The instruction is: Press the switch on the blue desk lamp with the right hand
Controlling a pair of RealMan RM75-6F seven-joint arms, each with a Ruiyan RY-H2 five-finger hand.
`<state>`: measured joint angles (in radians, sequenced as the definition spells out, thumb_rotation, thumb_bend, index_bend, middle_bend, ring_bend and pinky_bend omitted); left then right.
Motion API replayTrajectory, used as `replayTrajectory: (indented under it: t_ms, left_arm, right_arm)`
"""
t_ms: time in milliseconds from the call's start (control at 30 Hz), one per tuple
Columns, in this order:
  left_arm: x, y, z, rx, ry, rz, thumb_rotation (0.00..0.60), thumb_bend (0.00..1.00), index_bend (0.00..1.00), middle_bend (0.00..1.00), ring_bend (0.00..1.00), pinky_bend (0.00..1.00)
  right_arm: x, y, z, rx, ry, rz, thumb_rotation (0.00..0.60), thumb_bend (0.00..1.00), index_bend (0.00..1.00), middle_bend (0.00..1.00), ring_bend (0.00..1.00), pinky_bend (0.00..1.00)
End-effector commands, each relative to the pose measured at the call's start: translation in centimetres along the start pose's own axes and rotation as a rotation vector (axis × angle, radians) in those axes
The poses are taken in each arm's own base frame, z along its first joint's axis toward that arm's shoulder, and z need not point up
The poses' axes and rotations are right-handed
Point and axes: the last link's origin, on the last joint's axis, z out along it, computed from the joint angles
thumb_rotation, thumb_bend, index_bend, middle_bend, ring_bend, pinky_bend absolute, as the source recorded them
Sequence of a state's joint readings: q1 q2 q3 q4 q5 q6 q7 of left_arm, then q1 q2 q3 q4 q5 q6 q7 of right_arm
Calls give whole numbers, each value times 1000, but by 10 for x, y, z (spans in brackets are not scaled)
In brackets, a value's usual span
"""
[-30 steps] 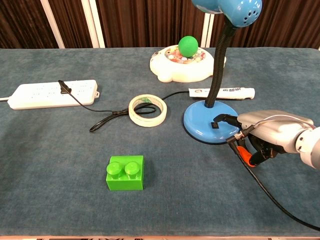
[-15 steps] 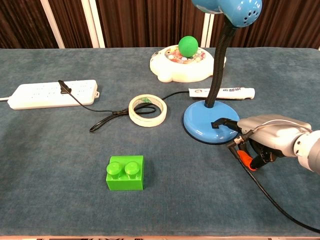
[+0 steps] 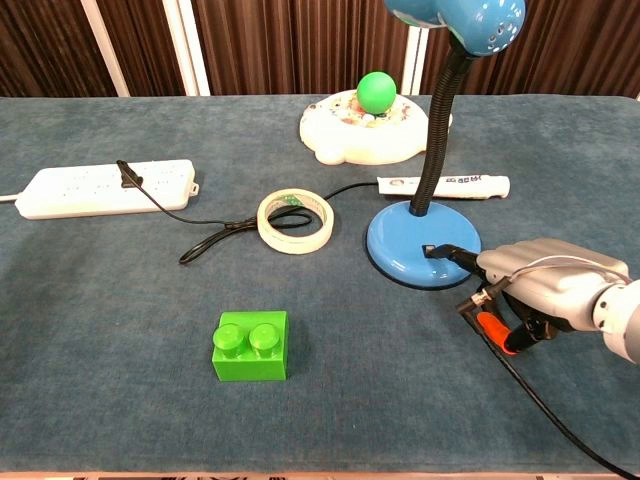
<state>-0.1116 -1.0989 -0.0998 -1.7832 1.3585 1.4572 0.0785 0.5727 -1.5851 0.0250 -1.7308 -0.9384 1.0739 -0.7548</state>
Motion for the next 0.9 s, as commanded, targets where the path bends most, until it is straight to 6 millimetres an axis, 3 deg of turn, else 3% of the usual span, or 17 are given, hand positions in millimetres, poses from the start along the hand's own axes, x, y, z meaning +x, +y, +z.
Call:
replayTrajectory:
  t_ms: [33, 200, 333, 533, 600, 700, 900]
  left_arm:
    - [0, 0, 0, 0, 0, 0, 600, 497, 177, 36, 0, 0]
    - [0, -1, 0, 1, 2, 1, 600, 497, 177, 35, 0, 0]
    - [0, -1, 1, 1, 2, 7, 600, 497, 177, 36, 0, 0]
    - [0, -1, 0, -2, 2, 12, 600, 497, 177, 36, 0, 0]
    - [0, 0, 0, -3, -1, 14, 600, 497, 177, 35, 0, 0]
    - [-1, 1, 0, -12, -5, 15, 600, 497, 177, 35, 0, 0]
    - [-1, 3, -2, -21, 2, 22, 600, 497, 177, 36, 0, 0]
  right_arm:
    - [-3, -1, 0, 5, -2, -22, 600, 641, 0, 637, 698, 998]
    - [-3, -2, 2, -2, 1, -30, 600, 642, 0, 637, 698, 1000]
    - [8, 0, 4, -17, 59, -18, 600, 641, 0, 596, 676, 1000]
    - [35, 10, -3, -57, 214, 28, 600, 612, 0, 285, 393, 1000]
    - [43, 21, -13, -86, 250, 21, 600, 520, 0, 181, 310, 1000]
    - [55, 41, -36, -140, 293, 0, 600, 427, 0, 107, 230, 1000]
    - [72, 78, -97, -196, 383, 16, 600, 363, 0, 70, 165, 1000]
